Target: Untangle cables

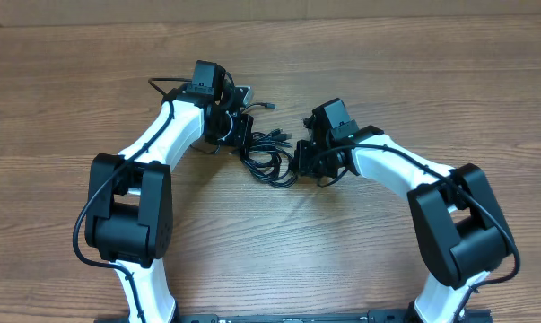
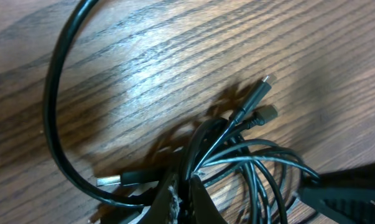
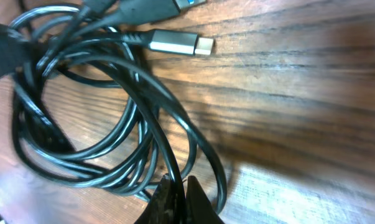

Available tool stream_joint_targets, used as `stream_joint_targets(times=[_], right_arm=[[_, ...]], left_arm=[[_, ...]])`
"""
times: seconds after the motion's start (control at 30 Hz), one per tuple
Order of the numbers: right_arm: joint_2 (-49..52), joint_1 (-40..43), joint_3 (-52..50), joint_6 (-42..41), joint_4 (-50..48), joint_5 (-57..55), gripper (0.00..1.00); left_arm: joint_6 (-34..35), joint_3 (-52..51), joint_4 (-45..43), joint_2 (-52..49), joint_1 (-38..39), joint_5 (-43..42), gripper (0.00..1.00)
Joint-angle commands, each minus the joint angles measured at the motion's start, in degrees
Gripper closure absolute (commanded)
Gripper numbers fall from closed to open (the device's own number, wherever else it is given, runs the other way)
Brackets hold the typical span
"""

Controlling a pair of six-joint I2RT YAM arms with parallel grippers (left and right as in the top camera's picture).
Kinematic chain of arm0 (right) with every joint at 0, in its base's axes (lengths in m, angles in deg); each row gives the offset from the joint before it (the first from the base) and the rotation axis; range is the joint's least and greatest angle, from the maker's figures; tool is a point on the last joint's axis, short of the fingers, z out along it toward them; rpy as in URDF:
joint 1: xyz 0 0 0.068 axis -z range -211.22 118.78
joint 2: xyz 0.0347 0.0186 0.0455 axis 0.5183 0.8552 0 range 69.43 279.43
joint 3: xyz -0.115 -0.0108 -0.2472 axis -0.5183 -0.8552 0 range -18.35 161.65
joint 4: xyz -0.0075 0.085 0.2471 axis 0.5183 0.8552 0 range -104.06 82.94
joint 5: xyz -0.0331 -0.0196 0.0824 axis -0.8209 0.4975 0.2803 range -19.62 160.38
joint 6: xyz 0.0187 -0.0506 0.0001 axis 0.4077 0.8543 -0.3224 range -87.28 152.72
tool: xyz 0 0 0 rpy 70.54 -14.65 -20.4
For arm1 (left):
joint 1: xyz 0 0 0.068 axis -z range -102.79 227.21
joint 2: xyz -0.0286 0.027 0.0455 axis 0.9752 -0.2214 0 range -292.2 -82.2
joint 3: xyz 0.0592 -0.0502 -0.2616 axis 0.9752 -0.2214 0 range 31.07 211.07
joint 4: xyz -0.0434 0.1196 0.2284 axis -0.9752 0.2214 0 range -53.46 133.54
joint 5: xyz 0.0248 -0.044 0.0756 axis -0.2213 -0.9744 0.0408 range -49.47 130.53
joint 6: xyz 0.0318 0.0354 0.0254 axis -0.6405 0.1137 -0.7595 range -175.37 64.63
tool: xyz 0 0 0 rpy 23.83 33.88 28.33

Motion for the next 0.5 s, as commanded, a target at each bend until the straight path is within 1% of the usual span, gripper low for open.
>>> stream_joint_targets(times=[0.0, 0.27, 0.37, 0.47], right_arm=[[-6.16, 1.51, 2.03, 0.00, 1.33, 0.22, 0.96], [-11.58, 3.45, 2.03, -0.02, 2.84, 0.74, 0.96], [-12.52, 3.50, 2.03, 0.02, 2.47, 4.20, 0.96], [-12.68, 3.50, 2.03, 1.79, 1.46, 9.77, 0.96]], left_arm=[[1.81, 1.03, -0.02, 1.44, -0.39, 4.11, 0.96], [1.81, 1.03, -0.09, 1.44, -0.39, 4.07, 0.96], [1.75, 1.03, -0.24, 1.46, -0.44, 3.17, 0.96], [-0.57, 1.09, -0.79, 1.46, -0.79, -1.22, 0.96]])
